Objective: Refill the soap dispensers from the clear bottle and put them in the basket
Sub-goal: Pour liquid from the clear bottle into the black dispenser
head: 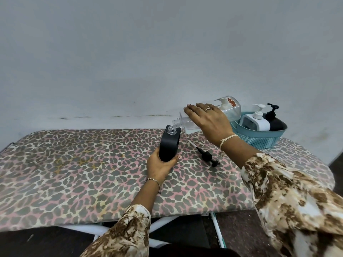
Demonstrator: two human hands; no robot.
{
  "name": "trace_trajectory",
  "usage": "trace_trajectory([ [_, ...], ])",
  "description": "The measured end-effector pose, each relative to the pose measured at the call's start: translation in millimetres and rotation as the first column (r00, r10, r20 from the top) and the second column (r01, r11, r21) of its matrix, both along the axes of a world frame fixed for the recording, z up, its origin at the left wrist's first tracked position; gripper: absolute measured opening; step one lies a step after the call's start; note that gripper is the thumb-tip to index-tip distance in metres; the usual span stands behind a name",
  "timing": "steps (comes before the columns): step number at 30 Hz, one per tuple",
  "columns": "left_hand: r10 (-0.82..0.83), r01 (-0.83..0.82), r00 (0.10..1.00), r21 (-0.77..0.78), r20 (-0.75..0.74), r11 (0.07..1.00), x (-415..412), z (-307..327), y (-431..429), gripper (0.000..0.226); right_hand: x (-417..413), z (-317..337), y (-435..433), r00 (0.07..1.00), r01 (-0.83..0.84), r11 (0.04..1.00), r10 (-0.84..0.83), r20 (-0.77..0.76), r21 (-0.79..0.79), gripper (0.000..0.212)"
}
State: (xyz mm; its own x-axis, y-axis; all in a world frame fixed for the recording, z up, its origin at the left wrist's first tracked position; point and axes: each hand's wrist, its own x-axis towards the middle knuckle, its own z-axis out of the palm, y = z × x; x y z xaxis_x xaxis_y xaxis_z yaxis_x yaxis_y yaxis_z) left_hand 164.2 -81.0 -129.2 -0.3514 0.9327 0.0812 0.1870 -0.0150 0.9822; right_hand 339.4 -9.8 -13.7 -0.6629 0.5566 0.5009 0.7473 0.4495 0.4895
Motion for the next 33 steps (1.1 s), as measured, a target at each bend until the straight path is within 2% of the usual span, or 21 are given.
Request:
trace_trajectory([
  [10,0.002,-0.002,1.000,-0.011,-0.008,1.000,0.0,0.7,-0.2,0.048,0.1,2.4,0.3,1.000,-0.010,1.000,0.010,0.023,0.007,0.057],
  [19,0.015,-0.015,1.000,-0.031,0.015,0.999,1.7,2.6,-1.6,0.058,2.2,4.4,3.2,0.998,-0.039,0.997,0.036,0.055,0.062,0.055],
  [24,0.014,-0.012,0.999,-0.037,0.037,0.999,1.2,0.7,-0.3,0.048,1.8,4.2,4.6,0.997,-0.035,0.997,0.031,0.072,0.067,0.054],
  [33,0.005,-0.004,0.999,-0.023,0.047,1.000,-1.2,-0.3,-0.8,0.049,2.0,7.9,3.9,0.994,-0.058,0.992,0.047,0.103,0.108,0.055],
])
